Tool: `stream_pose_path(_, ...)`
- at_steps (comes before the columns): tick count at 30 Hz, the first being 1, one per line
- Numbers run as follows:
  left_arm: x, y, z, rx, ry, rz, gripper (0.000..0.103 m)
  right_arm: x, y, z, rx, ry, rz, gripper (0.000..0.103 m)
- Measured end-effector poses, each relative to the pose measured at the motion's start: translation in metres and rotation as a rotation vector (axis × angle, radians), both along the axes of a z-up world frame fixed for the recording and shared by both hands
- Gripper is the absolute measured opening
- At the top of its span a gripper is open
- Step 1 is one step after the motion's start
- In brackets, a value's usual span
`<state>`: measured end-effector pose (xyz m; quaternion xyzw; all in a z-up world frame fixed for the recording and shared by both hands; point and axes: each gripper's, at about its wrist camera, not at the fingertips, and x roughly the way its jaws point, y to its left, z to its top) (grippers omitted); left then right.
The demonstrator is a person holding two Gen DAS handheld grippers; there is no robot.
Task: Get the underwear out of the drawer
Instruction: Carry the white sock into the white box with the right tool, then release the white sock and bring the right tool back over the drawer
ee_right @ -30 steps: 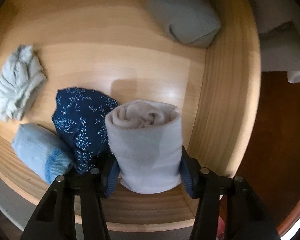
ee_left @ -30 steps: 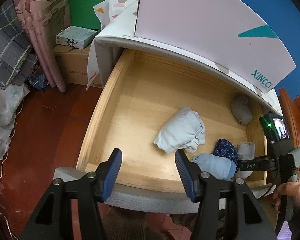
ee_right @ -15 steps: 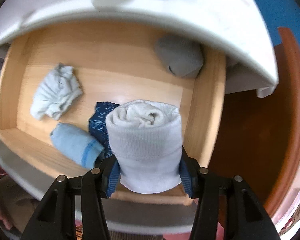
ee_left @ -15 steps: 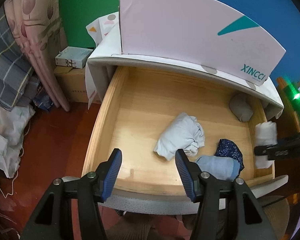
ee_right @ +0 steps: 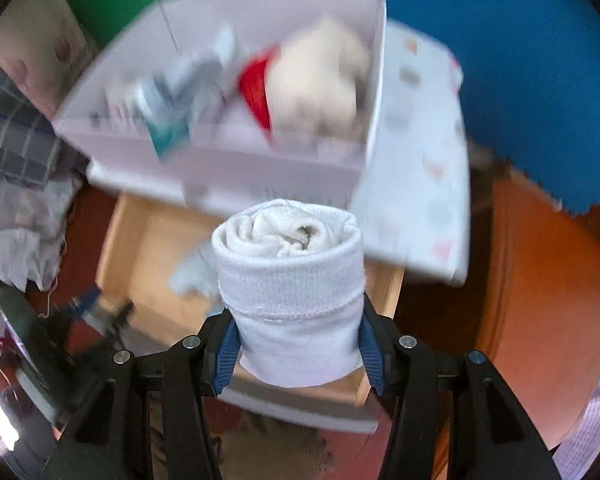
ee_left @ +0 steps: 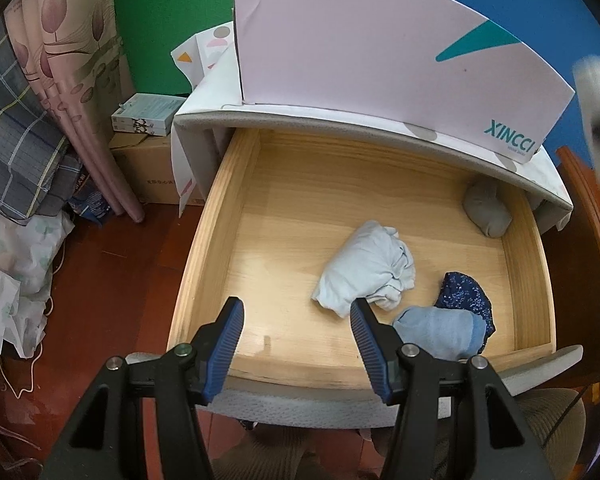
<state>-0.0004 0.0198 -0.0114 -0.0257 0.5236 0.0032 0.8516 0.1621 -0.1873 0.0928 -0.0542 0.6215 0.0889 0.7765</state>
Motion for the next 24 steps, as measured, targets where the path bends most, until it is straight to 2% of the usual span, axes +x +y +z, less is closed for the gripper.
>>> stream_pose_path(5,0.0,0.002,0.0,0.001,-0.003,0.004,0.057,0.053,0.021,0.034,0.008,-0.081,0.012,0.049)
stream_pose_path(9,-0.001,0.005,0.001,-0.008,-0.001,0.003,0.057,0.092,0.042,0.025,0.005,-0.083,0.011,0.049)
stream_pose_path(16,0.0,0.008,0.0,-0.023,0.004,0.003,0.057,0.136,0.076,-0.018,0.009,-0.014,0.035,0.049)
stream_pose_path(21,0.002,0.008,0.0,-0.037,0.008,-0.004,0.057,0.137,0.094,-0.059,0.001,0.06,0.057,0.052)
stream_pose_path(24,0.002,0.009,0.0,-0.051,0.01,-0.002,0.057,0.133,0.096,-0.068,0.003,0.072,0.054,0.054)
